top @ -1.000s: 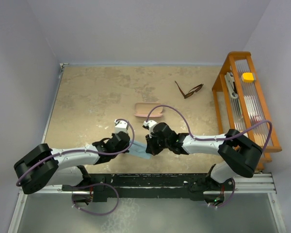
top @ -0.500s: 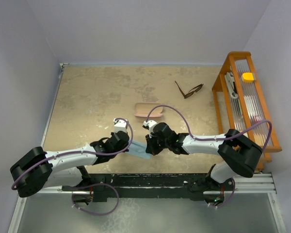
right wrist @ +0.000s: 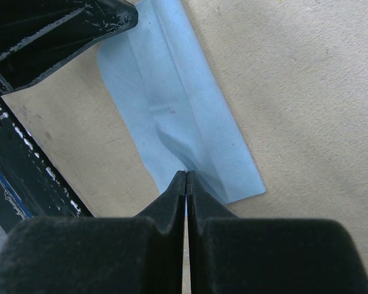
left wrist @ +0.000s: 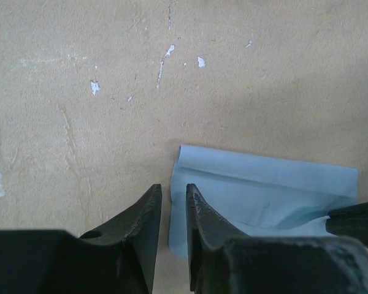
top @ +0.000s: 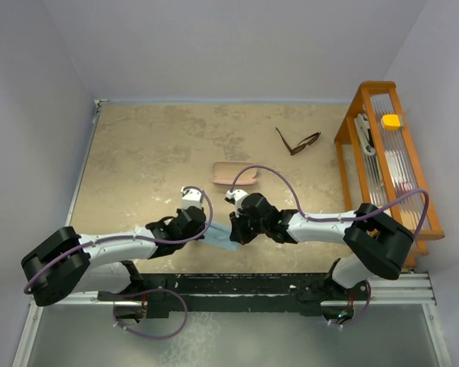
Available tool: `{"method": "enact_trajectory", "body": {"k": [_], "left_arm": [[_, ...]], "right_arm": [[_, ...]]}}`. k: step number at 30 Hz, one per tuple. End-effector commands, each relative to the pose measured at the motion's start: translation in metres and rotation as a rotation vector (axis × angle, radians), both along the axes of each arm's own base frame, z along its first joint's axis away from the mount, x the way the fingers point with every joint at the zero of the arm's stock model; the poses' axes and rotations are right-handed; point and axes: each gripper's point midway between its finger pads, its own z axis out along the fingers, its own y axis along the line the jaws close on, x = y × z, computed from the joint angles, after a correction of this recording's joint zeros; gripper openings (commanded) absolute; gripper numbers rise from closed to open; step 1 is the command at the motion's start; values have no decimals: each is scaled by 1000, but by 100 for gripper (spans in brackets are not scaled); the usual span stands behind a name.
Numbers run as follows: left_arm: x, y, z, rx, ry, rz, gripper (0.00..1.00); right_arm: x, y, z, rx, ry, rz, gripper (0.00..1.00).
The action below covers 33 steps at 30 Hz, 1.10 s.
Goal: Organize the sunglasses
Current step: Fold the glasses cleaning cloth at the center of the board.
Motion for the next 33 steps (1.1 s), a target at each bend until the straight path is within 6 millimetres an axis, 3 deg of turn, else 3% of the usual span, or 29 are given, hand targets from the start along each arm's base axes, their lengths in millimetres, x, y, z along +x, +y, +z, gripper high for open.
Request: {"method": "enact_trajectory", "body": {"k": [1, 16, 33], "left_arm": [[8, -14, 12, -53, -37, -3, 20], [2, -18, 1, -34, 4, -31, 17], [6, -14, 5, -15, -15, -7, 0]], "right_arm": [[3, 5, 3, 15, -18, -6, 0], [3, 5, 2, 16, -16, -9, 0], [2, 5, 0, 18, -12, -9, 0]]}}
